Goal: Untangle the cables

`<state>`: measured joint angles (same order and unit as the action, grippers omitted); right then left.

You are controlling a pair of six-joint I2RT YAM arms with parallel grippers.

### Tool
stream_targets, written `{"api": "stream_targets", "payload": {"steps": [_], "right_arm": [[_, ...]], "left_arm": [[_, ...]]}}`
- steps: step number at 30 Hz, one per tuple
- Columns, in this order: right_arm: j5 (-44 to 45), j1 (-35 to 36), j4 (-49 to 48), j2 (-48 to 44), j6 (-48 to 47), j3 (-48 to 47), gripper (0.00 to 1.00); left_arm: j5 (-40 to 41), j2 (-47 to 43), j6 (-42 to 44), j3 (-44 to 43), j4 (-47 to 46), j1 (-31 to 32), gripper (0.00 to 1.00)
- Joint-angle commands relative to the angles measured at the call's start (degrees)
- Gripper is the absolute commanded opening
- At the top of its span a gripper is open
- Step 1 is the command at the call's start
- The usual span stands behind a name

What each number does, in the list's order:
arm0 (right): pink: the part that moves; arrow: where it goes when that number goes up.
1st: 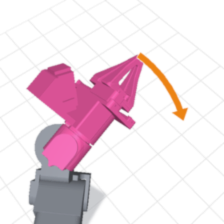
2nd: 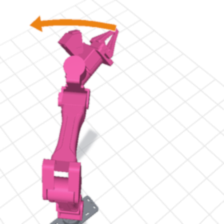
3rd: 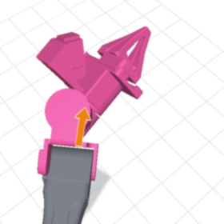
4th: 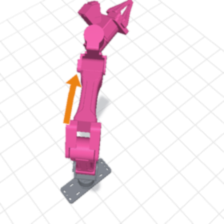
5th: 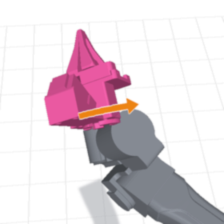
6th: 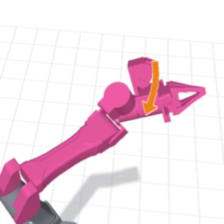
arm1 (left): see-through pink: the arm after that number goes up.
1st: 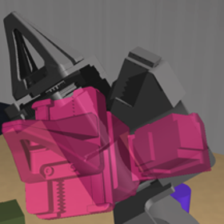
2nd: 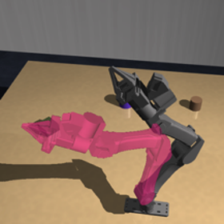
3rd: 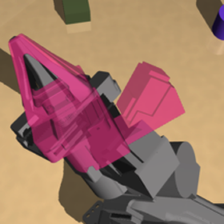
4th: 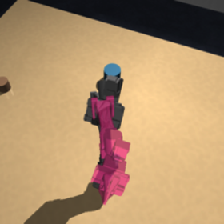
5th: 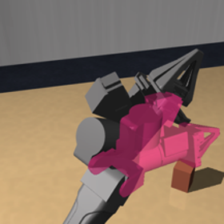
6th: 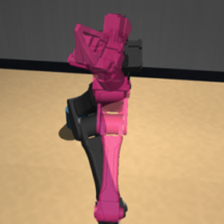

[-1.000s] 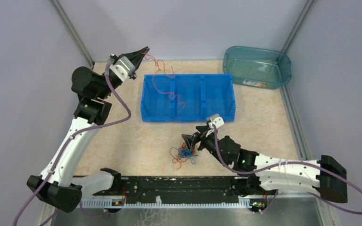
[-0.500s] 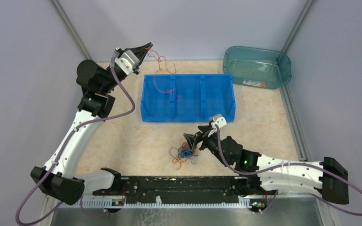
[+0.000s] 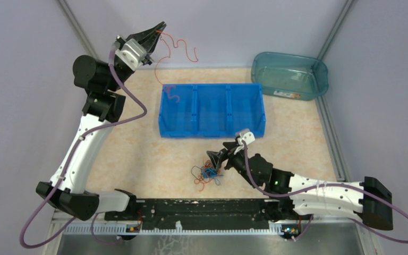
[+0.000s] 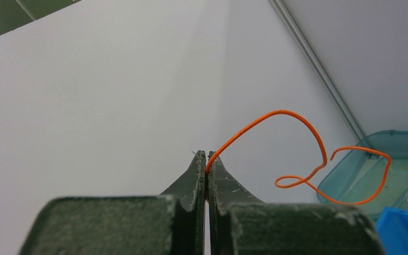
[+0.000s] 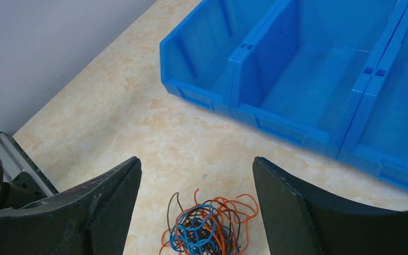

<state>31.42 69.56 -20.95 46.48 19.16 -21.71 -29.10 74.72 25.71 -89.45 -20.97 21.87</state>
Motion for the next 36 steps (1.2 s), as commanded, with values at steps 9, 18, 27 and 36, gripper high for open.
{"api": "stream_targets", "payload": {"steps": [9, 18, 27, 36], "right_arm": [[-0.46, -0.47, -1.55, -0.19, 0.42, -0.01, 0.77], [-0.50, -0.48, -0.76, -1.22, 0.44, 0.16, 0.77], [0.07, -0.47, -0.11, -2.48, 0.69, 0.70, 0.77], [-0.13, -0.48, -0.69, -1.31, 0.87, 0.23, 0.77]], "left_arm": [[0.46, -1.71, 0.61, 7.09, -0.71, 0.11, 0.00], [0.61, -2.67, 4.15, 14.17, -0.21, 0.13, 0.00], [9.15, -0.66, 11.33, 19.55, 6.25, 0.14, 0.00], [18.33, 3.97, 15.63, 20.72, 16.89, 0.18, 0.00]]}}
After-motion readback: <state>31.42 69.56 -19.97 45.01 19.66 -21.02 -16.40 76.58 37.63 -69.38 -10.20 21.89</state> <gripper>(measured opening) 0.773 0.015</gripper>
